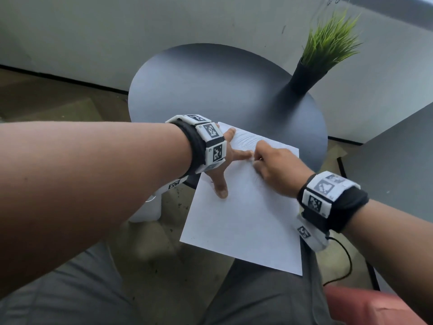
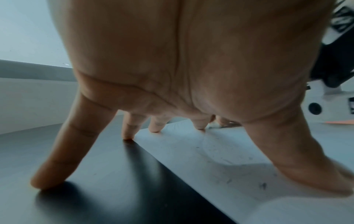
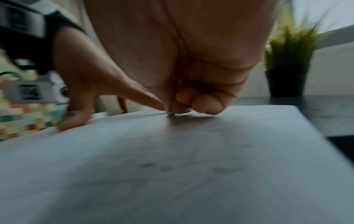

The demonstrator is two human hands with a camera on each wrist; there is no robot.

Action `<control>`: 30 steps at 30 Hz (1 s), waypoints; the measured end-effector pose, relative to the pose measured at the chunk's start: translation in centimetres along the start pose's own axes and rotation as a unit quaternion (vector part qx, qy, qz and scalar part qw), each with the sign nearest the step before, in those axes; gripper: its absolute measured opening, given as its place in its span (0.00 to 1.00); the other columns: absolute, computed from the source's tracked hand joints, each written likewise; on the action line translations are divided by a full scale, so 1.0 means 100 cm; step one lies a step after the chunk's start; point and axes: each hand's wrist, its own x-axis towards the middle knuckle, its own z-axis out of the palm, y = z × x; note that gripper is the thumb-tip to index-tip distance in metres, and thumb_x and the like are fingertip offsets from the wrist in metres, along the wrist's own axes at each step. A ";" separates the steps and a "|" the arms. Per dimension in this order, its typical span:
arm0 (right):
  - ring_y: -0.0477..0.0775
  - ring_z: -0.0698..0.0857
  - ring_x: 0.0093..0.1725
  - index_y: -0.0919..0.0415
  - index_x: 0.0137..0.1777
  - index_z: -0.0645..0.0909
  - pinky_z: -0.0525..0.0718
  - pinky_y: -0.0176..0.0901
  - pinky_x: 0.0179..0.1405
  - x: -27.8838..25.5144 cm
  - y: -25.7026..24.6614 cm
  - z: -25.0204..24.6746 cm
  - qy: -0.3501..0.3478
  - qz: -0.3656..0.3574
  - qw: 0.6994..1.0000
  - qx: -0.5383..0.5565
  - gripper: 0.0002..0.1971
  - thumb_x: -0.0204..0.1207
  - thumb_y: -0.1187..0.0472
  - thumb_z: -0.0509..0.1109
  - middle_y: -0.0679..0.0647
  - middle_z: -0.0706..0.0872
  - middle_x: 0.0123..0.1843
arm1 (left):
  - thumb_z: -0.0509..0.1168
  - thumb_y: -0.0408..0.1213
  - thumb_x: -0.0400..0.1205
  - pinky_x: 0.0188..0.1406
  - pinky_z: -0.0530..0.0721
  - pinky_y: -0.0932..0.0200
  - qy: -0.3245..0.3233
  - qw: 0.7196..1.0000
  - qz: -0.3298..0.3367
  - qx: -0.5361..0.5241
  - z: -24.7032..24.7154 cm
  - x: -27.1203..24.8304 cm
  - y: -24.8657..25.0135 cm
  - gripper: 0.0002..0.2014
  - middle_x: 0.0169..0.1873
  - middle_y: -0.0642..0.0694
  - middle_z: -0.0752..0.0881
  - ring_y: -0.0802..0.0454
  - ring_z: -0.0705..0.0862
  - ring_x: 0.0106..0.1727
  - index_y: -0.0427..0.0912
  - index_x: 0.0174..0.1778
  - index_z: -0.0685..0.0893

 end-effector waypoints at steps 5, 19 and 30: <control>0.59 0.79 0.44 0.53 0.52 0.72 0.79 0.50 0.44 -0.019 -0.013 0.002 -0.101 -0.146 0.984 -0.004 0.03 0.82 0.57 0.62 0.54 0.84 0.46 | 0.72 0.80 0.54 0.72 0.60 0.17 -0.006 1.000 0.000 0.009 -0.002 0.002 0.002 0.64 0.86 0.41 0.33 0.19 0.47 0.83 0.83 0.76 0.32; 0.61 0.81 0.49 0.52 0.52 0.73 0.79 0.50 0.46 0.003 0.013 -0.007 -0.032 0.039 0.999 0.010 0.05 0.81 0.54 0.62 0.57 0.84 0.47 | 0.71 0.81 0.52 0.75 0.62 0.22 -0.004 1.000 -0.004 0.008 -0.001 0.004 0.001 0.64 0.86 0.40 0.36 0.21 0.52 0.83 0.83 0.74 0.31; 0.56 0.80 0.47 0.50 0.52 0.74 0.76 0.44 0.40 -0.001 0.020 -0.010 -0.057 0.015 0.997 0.041 0.05 0.82 0.51 0.64 0.49 0.83 0.45 | 0.74 0.78 0.53 0.76 0.65 0.26 -0.011 1.000 -0.006 -0.014 -0.002 0.004 0.003 0.65 0.85 0.40 0.37 0.21 0.52 0.82 0.82 0.77 0.33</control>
